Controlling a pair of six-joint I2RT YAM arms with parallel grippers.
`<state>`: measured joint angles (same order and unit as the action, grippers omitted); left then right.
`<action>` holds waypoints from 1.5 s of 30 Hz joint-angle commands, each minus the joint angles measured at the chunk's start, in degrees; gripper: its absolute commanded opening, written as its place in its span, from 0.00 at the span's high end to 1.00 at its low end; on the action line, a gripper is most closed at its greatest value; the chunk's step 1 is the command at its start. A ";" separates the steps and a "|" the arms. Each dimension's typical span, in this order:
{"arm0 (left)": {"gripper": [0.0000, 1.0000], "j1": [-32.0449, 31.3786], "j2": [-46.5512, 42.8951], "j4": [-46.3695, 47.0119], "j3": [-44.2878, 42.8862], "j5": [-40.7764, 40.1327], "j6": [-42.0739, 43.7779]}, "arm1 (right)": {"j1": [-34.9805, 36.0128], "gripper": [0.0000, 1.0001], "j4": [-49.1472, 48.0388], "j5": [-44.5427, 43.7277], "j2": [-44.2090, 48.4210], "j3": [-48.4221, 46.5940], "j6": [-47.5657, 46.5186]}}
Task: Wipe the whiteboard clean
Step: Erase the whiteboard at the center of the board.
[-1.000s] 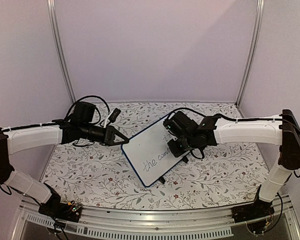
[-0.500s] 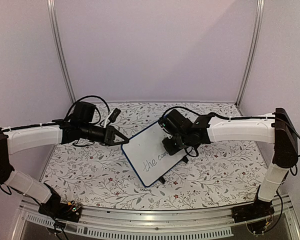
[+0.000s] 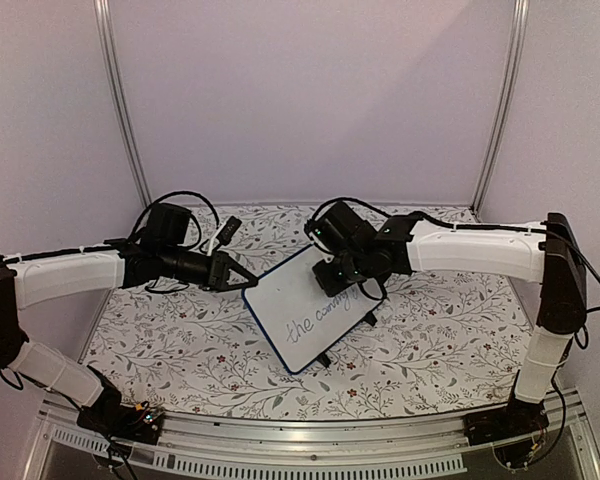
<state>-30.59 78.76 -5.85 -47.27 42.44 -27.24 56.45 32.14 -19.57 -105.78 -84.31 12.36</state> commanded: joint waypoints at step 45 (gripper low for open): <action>1.00 -0.23 -0.70 1.45 0.28 3.00 0.75 | -2.74 0.80 -3.01 1.89 0.33 1.15 -0.74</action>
<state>-30.52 78.76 -5.82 -47.24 42.63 -27.49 54.13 30.13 -17.56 -103.79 -80.01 12.51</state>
